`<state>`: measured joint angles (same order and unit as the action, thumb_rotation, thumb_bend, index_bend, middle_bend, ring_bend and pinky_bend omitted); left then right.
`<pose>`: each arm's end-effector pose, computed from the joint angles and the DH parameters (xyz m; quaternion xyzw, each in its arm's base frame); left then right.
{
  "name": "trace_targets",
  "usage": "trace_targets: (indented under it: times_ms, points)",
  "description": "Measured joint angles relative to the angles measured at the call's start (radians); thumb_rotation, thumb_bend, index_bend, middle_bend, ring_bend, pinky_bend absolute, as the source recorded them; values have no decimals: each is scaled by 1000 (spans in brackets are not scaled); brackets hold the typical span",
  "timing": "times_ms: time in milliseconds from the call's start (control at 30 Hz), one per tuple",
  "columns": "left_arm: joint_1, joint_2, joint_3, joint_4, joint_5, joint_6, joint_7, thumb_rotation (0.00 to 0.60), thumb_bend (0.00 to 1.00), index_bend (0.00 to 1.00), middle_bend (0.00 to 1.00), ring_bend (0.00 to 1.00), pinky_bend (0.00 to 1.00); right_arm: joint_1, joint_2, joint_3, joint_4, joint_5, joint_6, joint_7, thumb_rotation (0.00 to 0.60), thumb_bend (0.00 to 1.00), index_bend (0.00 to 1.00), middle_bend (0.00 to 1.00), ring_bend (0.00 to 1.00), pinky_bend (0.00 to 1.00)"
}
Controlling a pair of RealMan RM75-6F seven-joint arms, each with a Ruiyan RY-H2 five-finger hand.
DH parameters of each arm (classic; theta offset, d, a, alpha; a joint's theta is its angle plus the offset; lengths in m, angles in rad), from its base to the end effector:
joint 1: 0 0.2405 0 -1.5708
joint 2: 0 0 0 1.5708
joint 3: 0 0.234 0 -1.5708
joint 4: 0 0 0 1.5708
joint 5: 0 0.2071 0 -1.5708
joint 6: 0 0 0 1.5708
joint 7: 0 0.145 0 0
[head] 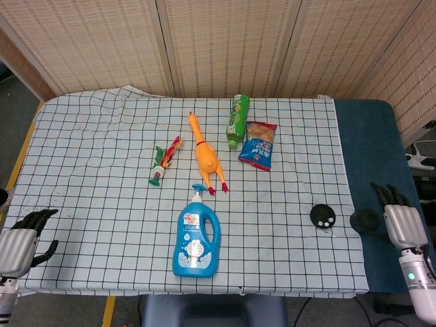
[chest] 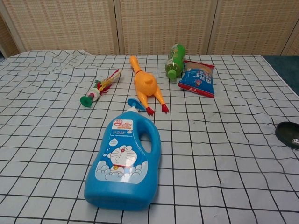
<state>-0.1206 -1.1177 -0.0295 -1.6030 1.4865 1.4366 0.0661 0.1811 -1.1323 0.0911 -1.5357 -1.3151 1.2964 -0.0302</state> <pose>-0.2918 0.1863 0.1450 -0.6240 -0.3762 -0.3548 0.5859 -0.3160 -0.2172 0.1487 0.5916 -0.4198 0.3234 0.6076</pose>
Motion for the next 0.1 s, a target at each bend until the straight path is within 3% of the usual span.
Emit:
trace_targets:
  times_ms: [100]
  points:
    - [-1, -2, -2, 11, -1, 1, -6, 600, 371, 184, 193, 189, 378, -26, -1, -2, -23, -46, 77, -1, 600, 64, 58, 103, 0, 157]
